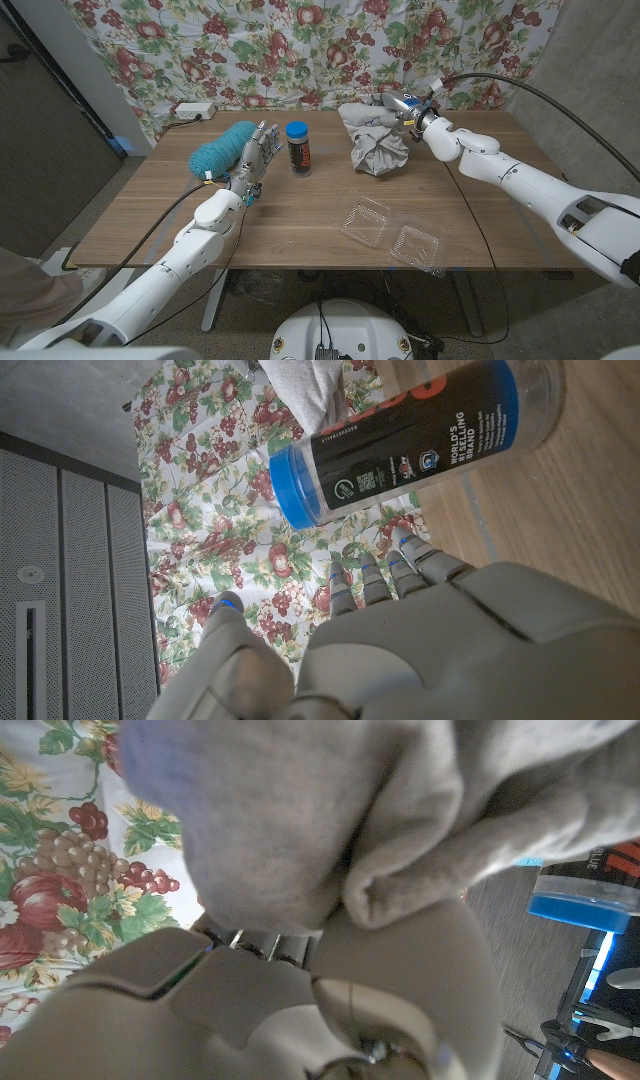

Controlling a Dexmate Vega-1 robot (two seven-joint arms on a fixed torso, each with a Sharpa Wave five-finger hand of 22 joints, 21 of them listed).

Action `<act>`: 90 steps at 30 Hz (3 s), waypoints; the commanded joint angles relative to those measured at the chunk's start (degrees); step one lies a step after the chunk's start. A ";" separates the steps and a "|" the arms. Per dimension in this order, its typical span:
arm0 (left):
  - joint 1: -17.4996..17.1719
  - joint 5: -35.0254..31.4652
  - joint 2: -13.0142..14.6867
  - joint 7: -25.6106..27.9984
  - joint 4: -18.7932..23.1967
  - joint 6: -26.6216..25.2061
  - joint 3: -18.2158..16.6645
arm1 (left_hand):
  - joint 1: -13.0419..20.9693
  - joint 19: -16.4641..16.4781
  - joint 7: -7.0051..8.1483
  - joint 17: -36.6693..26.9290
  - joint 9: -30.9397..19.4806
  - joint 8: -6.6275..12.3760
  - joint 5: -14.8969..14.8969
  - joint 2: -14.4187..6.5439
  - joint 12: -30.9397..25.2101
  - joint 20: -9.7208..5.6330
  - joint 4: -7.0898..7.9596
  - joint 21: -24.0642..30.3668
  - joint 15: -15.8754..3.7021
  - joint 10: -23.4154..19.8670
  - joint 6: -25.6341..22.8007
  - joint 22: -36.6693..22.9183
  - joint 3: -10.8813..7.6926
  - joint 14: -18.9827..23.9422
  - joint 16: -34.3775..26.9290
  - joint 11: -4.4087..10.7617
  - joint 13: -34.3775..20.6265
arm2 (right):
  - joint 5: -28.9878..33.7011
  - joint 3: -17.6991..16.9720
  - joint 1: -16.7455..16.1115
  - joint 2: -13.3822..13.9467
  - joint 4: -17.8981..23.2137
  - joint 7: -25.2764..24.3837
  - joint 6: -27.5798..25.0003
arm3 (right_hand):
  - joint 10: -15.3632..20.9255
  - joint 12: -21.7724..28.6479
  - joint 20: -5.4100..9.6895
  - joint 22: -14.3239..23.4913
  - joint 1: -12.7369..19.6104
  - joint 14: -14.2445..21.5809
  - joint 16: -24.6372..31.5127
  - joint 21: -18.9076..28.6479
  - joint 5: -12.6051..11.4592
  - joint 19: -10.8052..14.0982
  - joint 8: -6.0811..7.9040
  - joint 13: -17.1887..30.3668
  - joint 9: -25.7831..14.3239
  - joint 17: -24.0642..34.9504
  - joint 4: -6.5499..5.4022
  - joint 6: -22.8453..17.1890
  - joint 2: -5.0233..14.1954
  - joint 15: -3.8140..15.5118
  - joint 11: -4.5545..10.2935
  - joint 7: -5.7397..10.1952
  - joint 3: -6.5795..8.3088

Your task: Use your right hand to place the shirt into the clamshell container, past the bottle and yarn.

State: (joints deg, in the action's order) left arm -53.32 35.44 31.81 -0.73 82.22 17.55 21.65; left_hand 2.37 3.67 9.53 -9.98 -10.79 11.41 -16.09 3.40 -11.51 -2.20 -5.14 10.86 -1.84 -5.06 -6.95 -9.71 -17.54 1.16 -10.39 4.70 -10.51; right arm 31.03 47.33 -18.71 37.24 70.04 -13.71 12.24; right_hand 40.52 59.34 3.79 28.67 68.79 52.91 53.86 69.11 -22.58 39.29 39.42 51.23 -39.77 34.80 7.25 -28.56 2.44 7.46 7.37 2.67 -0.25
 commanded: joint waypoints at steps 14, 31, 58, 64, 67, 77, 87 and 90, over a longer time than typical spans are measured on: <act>0.60 0.27 -0.10 -1.06 -1.02 0.27 0.03 | -0.01 0.68 0.15 -0.23 -0.08 -0.09 0.02 -0.43 -0.02 -2.15 -0.19 0.25 -3.35 -0.34 -0.13 -0.35 0.23 -0.10 -0.26 0.05 -0.19 | 1.14 -6.12 -6.10 4.56 12.85 1.79 -4.17 | 3.26 -0.63 7.73 -1.22 4.79 -0.04 -0.34 3.27 -0.03 -1.94 -0.38 0.69 -0.12 0.27 -0.24 0.12 4.45 5.85 3.40 -0.16 -0.30; 1.07 0.79 -0.12 -2.33 -1.44 0.29 0.17 | -0.02 0.70 0.14 -0.23 -0.08 -0.09 0.03 -0.47 -0.02 -2.19 -0.21 0.25 -3.39 -0.38 -0.16 -0.35 0.28 -0.08 -0.27 -0.02 -0.18 | 0.14 -10.29 -10.53 7.12 20.32 3.79 -7.21 | 2.94 -1.14 7.58 -2.66 3.86 -0.26 -0.71 5.54 0.00 -3.13 -0.68 0.83 -0.06 0.34 -0.79 0.26 4.54 5.84 3.19 -0.21 -0.59; 0.15 1.01 0.19 -2.42 -1.21 0.96 -0.22 | -0.03 0.66 0.10 -0.23 -0.08 -0.10 0.06 -0.55 -0.02 -2.20 -0.25 0.24 -3.38 -0.42 -0.16 -0.35 0.36 -0.20 -0.23 0.04 -0.18 | 0.12 -14.91 -16.83 10.35 29.68 4.42 -9.44 | 3.37 -1.51 7.61 -5.40 3.23 -0.28 -0.99 8.80 -0.07 -4.60 -0.92 1.03 -0.04 0.42 -0.76 -0.20 4.53 5.84 3.29 -0.20 -0.74; 0.22 1.00 0.10 -2.41 -1.22 0.65 -0.02 | -0.03 0.67 0.09 -0.23 -0.08 -0.10 0.07 -0.57 0.00 -2.27 -0.27 0.25 -3.33 -0.39 -0.18 -0.35 0.38 -0.26 -0.22 0.07 -0.18 | -0.22 -16.24 -18.36 11.39 31.64 5.07 -10.35 | 3.33 -1.67 7.60 -6.12 3.11 -0.24 -1.05 9.60 -0.10 -4.89 -0.96 1.06 -0.05 0.46 -0.76 -0.34 4.56 5.84 3.30 -0.17 -0.75; 0.20 0.97 -0.03 -2.30 -1.18 0.67 0.04 | -0.03 0.66 0.06 -0.23 -0.08 -0.09 0.07 -0.58 -0.06 -2.31 -0.27 0.24 -3.31 -0.54 -0.20 -0.35 0.39 -0.25 -0.23 0.03 -0.18 | -0.11 -16.78 -19.24 11.86 32.57 5.06 -10.89 | 3.36 -1.72 7.60 -6.31 3.07 -0.24 -1.07 9.80 -0.10 -4.96 -0.90 1.01 -0.21 0.45 -0.77 -0.29 4.57 5.84 3.30 -0.18 -0.75; -0.40 0.66 0.07 -1.35 -0.09 0.51 -0.01 | -0.02 0.64 0.12 -0.23 -0.08 -0.09 0.07 -0.60 -0.06 -2.36 -0.30 0.23 -3.35 -0.57 -0.22 -0.35 0.42 -0.32 -0.21 -0.01 -0.18 | -0.38 -18.93 -22.38 13.35 35.57 4.55 -12.47 | 3.50 -1.75 7.59 -7.17 2.95 -0.20 -1.10 10.71 -0.12 -5.29 -1.01 1.17 -0.15 0.52 -0.75 -0.44 4.59 5.84 3.26 -0.13 -0.76; -0.84 0.67 0.11 -1.02 0.53 0.25 0.06 | 0.00 0.84 0.15 -0.23 -0.08 -0.08 0.07 -0.62 -0.15 -2.53 -0.33 0.31 -3.38 -0.84 -0.25 -0.35 0.45 -0.11 -0.30 -0.09 -0.18 | -0.90 -20.89 -25.01 14.55 38.14 4.12 -13.67 | 3.55 -1.94 7.56 -8.21 2.88 -0.18 -1.16 11.69 -0.16 -5.76 -1.13 1.18 -0.23 0.61 -0.70 -0.39 4.58 5.84 3.24 -0.12 -0.76; -0.60 0.54 -0.05 -1.16 0.37 0.48 0.18 | 0.00 0.85 0.15 -0.23 -0.08 -0.10 0.07 -0.63 -0.16 -2.54 -0.34 0.31 -3.39 -0.88 -0.22 -0.35 0.46 -0.09 -0.31 -0.13 -0.18 | -0.91 -21.51 -26.04 14.99 39.32 4.13 -14.48 | 3.55 -1.97 7.55 -8.45 2.83 -0.24 -1.24 11.90 -0.16 -5.86 -1.13 1.22 -0.23 0.56 -0.71 -0.45 4.58 5.84 3.37 -0.06 -0.76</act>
State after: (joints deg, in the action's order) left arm -53.96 36.24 31.97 -2.06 82.38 18.01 21.60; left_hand 2.01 3.96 9.53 -9.98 -10.79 11.41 -16.10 2.55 -11.51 -1.91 -5.46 10.86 -1.84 -5.37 -6.95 -9.71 -17.22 1.16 -10.39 4.39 -10.52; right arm 30.50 28.10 -41.47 50.73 105.95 -9.19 -0.27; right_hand 41.02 57.56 3.38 20.23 68.11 52.89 52.91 80.54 -22.58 33.73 38.27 52.29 -39.69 35.21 6.54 -28.34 3.13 7.45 7.47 2.44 -0.96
